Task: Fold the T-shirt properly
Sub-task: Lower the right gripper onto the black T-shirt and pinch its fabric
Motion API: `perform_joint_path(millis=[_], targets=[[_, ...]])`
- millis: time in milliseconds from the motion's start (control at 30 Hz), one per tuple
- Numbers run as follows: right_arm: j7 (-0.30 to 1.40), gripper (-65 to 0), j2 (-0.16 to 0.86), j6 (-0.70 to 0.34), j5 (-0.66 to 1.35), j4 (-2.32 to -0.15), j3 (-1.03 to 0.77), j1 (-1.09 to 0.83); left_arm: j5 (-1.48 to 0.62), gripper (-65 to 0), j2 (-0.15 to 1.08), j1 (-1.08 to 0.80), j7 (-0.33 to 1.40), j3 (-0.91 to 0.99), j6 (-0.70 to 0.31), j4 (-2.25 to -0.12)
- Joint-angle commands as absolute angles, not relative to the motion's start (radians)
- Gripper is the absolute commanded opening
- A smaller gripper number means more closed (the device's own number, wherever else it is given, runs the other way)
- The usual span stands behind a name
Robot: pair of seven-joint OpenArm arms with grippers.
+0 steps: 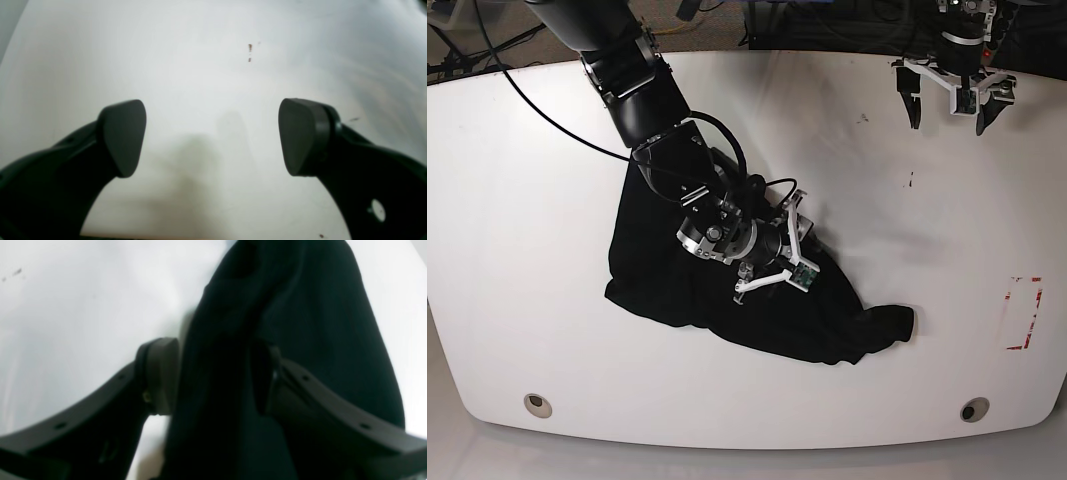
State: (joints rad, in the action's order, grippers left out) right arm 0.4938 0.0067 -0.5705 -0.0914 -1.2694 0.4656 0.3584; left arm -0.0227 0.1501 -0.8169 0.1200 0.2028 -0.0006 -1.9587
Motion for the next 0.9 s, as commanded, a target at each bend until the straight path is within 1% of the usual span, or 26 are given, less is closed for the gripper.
perform_joint_path(millis=[0,200,333,633,867], targets=[[0.484,-31.7,0.025,-0.584,-0.081,-1.299,0.484,0.366,-0.024,-5.8,0.154,-0.823,0.104,0.206,0.005,-1.977],[0.555,-31.7,0.099,-0.585,-0.081,-1.445,0.486,0.282,-0.024,-5.8,0.154,-0.794,0.105,0.206,0.005,-1.975],[0.570,-31.7,0.142,-0.585,-0.081,-1.515,0.486,0.220,-0.024,-5.8,0.154,-0.791,0.105,0.206,0.005,-1.975],[0.567,-32.0,0.196,-0.579,-0.081,-1.517,0.484,0.197,-0.024,-5.8,0.154,-0.771,0.107,0.205,0.005,-1.975],[0.567,-32.2,0.199,-0.578,-0.081,-1.511,0.481,0.202,-0.022,-5.8,0.154,-0.769,0.107,0.191,0.005,-1.974]])
